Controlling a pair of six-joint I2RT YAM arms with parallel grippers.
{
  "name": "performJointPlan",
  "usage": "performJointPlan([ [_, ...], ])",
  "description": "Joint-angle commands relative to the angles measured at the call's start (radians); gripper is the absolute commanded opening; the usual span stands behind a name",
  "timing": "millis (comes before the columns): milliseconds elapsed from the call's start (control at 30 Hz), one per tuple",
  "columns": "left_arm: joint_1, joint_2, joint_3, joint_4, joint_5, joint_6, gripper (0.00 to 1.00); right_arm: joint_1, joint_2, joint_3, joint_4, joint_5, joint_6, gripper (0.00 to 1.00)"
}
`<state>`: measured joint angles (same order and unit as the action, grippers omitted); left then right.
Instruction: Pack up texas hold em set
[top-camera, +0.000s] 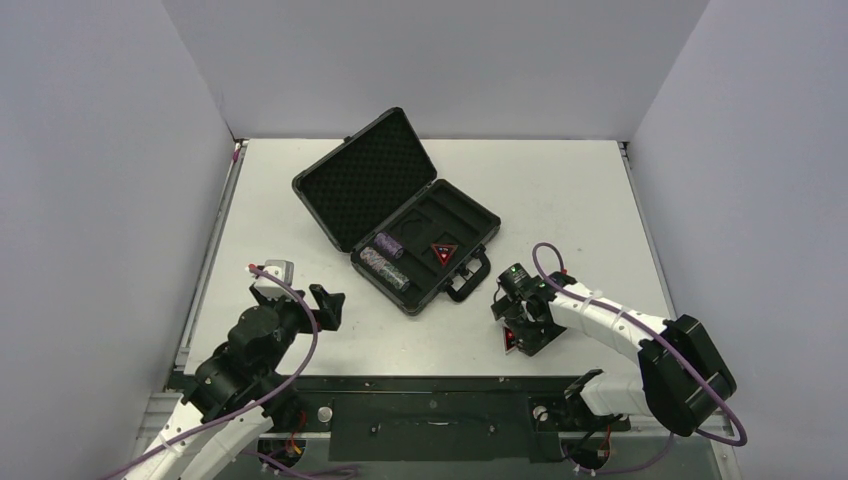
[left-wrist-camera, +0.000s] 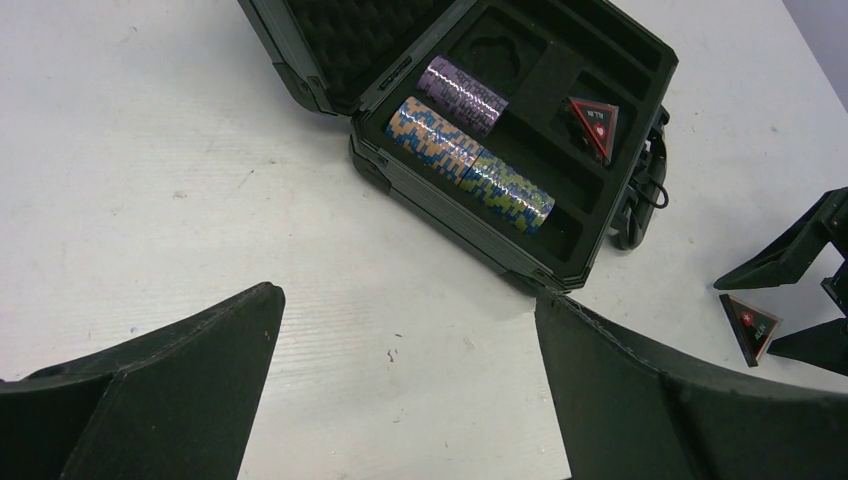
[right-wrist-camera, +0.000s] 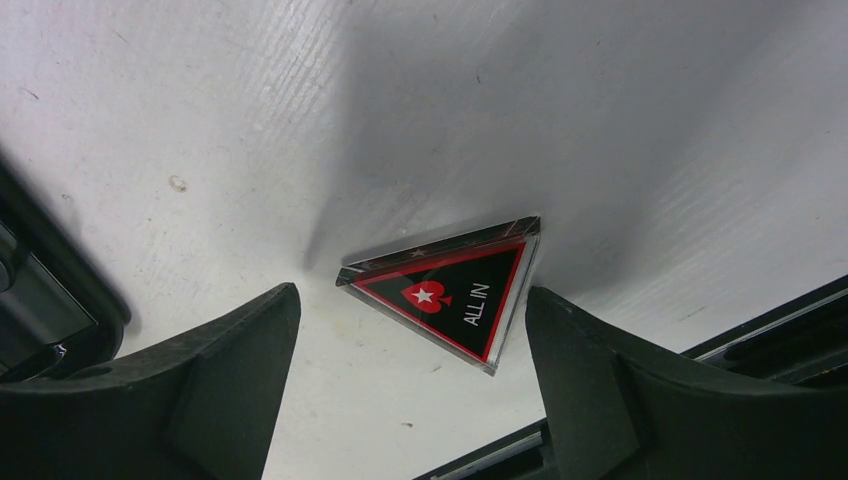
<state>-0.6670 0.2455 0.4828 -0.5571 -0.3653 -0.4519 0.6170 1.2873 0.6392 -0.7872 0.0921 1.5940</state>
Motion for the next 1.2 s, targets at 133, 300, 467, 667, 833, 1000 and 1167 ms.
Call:
performJointPlan([
  [133, -0.008, -0.007, 0.025, 0.022, 0.008, 0.001, 0.96, 0.010, 0.004, -0.022, 0.008, 0.031, 0.043, 0.73],
  [300, -0.009, -0.005, 0.026, 0.023, 0.008, 0.001, 0.96, 0.012, 0.026, -0.023, 0.000, 0.025, 0.042, 0.72],
  [467, -0.009, -0.015, 0.025, 0.023, 0.005, 0.002, 0.96, 0.013, 0.047, 0.000, -0.025, 0.032, 0.028, 0.71],
  [667, -0.009, -0.023, 0.024, 0.023, 0.004, 0.006, 0.96, 0.015, 0.088, 0.032, -0.073, 0.042, 0.013, 0.70],
  [833, -0.009, -0.025, 0.025, 0.025, 0.003, 0.008, 0.96, 0.015, 0.112, 0.060, -0.102, 0.048, 0.000, 0.66],
  [1000, -0.009, -0.038, 0.025, 0.024, -0.003, 0.010, 0.96, 0.016, 0.145, 0.076, -0.108, 0.038, -0.009, 0.54],
  [1167, -0.009, -0.068, 0.020, 0.024, -0.014, 0.015, 0.96, 0.025, 0.166, 0.115, -0.121, 0.038, -0.024, 0.36],
])
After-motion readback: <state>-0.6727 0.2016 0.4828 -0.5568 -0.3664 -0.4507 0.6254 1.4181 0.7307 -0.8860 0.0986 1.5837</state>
